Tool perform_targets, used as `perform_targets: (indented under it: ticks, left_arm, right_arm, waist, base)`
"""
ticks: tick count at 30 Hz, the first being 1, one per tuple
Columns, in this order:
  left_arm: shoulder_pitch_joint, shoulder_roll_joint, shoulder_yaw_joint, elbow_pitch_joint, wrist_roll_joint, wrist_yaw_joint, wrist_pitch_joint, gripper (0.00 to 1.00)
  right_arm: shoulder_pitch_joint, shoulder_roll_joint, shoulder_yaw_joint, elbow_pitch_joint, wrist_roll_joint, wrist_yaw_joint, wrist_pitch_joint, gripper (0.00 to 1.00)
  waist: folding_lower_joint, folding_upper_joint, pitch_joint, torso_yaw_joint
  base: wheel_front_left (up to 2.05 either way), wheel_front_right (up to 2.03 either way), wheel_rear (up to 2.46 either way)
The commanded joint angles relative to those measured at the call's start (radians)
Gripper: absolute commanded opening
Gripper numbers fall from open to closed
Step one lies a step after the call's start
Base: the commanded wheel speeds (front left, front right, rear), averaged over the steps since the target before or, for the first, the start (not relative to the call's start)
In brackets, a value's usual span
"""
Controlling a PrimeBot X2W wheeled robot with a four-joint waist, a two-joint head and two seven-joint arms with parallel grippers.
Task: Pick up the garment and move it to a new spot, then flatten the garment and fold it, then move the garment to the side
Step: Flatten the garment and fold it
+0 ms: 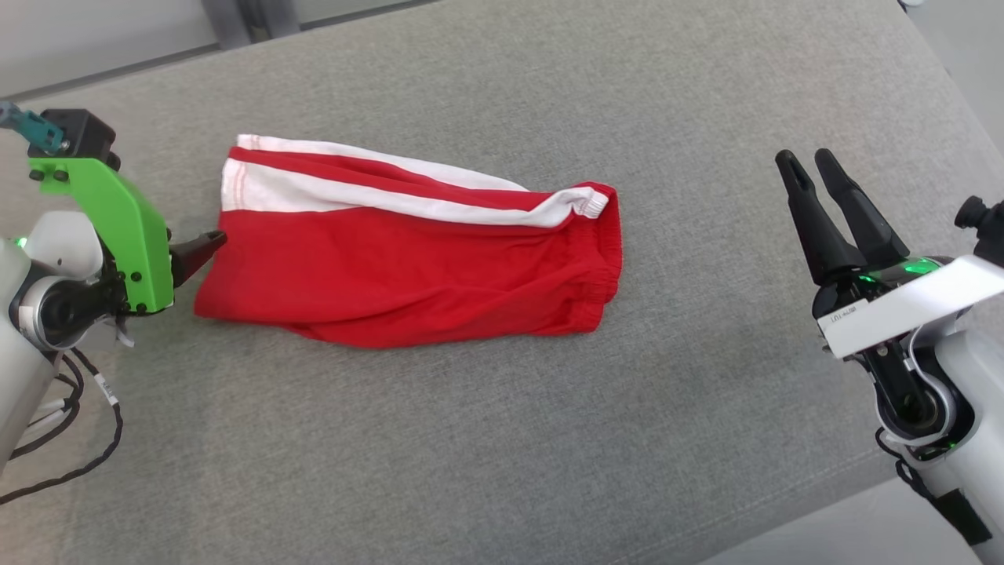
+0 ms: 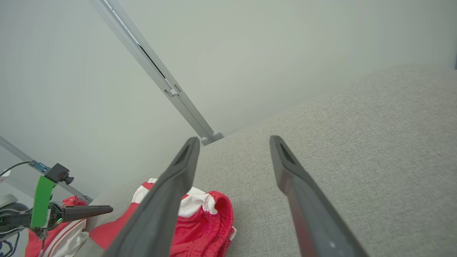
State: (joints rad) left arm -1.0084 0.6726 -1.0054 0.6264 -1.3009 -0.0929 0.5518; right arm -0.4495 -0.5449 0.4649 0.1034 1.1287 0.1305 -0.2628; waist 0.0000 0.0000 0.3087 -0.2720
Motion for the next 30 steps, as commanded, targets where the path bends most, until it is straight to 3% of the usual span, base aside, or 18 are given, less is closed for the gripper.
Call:
perform_targets:
  ticks: [1,5,13,14,16,17,30]
  left_arm:
    - [0.019,0.004,0.002,0.016,-0.006,-0.006,0.006,1.00]
    - [0.013,-0.009,0.007,0.051,-0.032,-0.020,0.023,1.00]
    - [-0.002,-0.050,0.003,0.073,-0.056,-0.031,0.051,1.00]
    - [-0.003,-0.058,0.003,0.066,-0.062,-0.032,0.055,0.81]
    - [-0.006,-0.067,0.003,0.051,-0.073,-0.035,0.069,0.07]
    - [-0.007,-0.067,0.001,0.044,-0.078,-0.036,0.074,0.00]
    - [0.066,-0.049,-0.018,-0.009,-0.121,-0.038,0.125,0.00]
  right_arm:
    - [0.031,0.022,-0.028,-0.007,-0.037,0.000,-0.002,1.00]
    - [0.090,0.087,-0.107,-0.019,-0.109,0.000,-0.003,1.00]
    - [0.120,0.136,-0.138,-0.026,-0.138,0.000,-0.003,1.00]
    - [0.120,0.138,-0.139,-0.025,-0.139,0.000,-0.003,1.00]
    - [0.123,0.139,-0.143,-0.020,-0.140,0.000,-0.003,1.00]
    - [0.125,0.138,-0.143,-0.014,-0.142,0.000,-0.003,1.00]
    - [0.146,0.105,-0.109,0.044,-0.115,0.000,0.000,1.00]
  waist:
    - [0.0000,0.0000,0.034,-0.036]
    - [0.0000,0.0000,0.053,-0.055]
    - [0.0000,0.0000,0.077,-0.055]
    - [0.0000,0.0000,0.078,-0.052]
    - [0.0000,0.0000,0.072,-0.042]
    - [0.0000,0.0000,0.065,-0.035]
    - [0.0000,0.0000,-0.079,0.074]
  base:
    - [0.00,0.00,0.00]
    - [0.00,0.00,0.00]
    - [0.00,0.00,0.00]
    - [0.00,0.00,0.00]
    - [0.00,0.00,0.00]
    - [0.00,0.00,0.00]
    - [0.00,0.00,0.00]
